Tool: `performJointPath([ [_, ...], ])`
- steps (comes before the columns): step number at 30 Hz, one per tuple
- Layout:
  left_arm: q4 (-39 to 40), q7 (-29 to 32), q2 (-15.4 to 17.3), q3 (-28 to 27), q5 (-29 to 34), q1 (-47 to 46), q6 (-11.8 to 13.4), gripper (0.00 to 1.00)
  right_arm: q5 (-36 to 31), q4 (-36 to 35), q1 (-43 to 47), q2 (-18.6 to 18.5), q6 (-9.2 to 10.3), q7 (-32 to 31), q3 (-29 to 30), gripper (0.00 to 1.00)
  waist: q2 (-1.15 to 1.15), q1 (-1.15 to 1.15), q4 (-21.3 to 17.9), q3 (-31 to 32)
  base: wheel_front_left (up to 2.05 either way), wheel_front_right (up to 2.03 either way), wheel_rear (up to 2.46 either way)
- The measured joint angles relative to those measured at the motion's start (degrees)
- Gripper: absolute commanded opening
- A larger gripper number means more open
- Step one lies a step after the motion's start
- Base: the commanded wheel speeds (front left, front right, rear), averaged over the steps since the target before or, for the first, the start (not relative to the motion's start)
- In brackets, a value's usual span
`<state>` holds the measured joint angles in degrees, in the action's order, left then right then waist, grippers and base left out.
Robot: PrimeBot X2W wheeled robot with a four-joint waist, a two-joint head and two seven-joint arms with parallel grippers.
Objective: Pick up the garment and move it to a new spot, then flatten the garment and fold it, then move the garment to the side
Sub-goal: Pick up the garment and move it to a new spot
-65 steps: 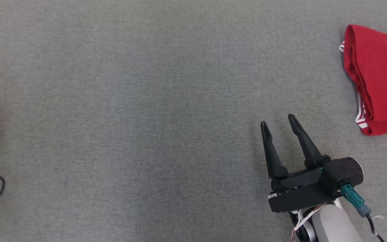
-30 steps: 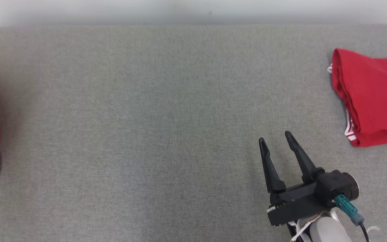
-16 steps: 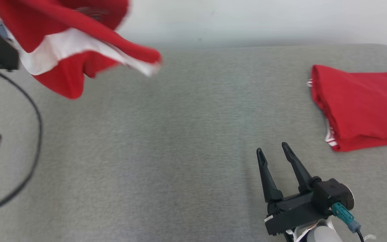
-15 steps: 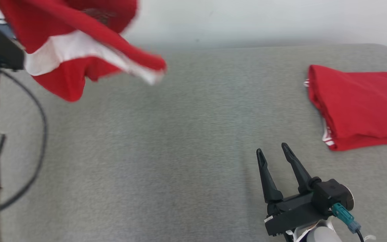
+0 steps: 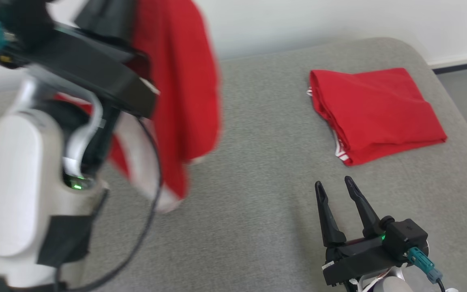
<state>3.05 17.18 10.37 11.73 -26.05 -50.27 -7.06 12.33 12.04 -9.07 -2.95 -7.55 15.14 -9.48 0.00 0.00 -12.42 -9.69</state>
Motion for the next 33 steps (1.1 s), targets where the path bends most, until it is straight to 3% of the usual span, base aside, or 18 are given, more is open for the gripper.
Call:
performJointPath([
  [11, -1.6, -2.6, -4.4, 2.6, -2.2, 5.8, 2.1, 0.0, 0.7, 0.1, -0.2, 0.0, 0.0, 0.0, 0.8, 1.0, 0.0, 0.0, -2.7, -1.3, 0.0, 0.0, 0.0],
  [23, -9.9, -9.1, -2.6, 0.4, -3.2, 25.6, 4.0, 0.0, 1.2, 0.4, -0.5, 0.0, 0.0, 0.0, 1.4, 1.0, 0.0, 0.0, -1.3, -3.1, 0.0, 0.0, 0.0],
  [28, -18.5, -14.1, -0.3, -0.7, -1.7, 28.5, 4.0, 0.0, 1.2, 1.4, -1.3, 0.0, 0.0, 0.0, 1.0, 1.0, 0.0, 0.0, -0.3, -3.1, 0.0, 0.0, 0.0],
  [33, -25.7, -19.2, 0.0, -0.4, -1.0, 28.9, 3.0, 0.0, 0.9, 1.6, -1.5, 0.0, 0.0, 0.0, 0.7, 1.0, 0.0, 0.0, 0.1, -2.3, 0.0, 0.0, 0.0],
])
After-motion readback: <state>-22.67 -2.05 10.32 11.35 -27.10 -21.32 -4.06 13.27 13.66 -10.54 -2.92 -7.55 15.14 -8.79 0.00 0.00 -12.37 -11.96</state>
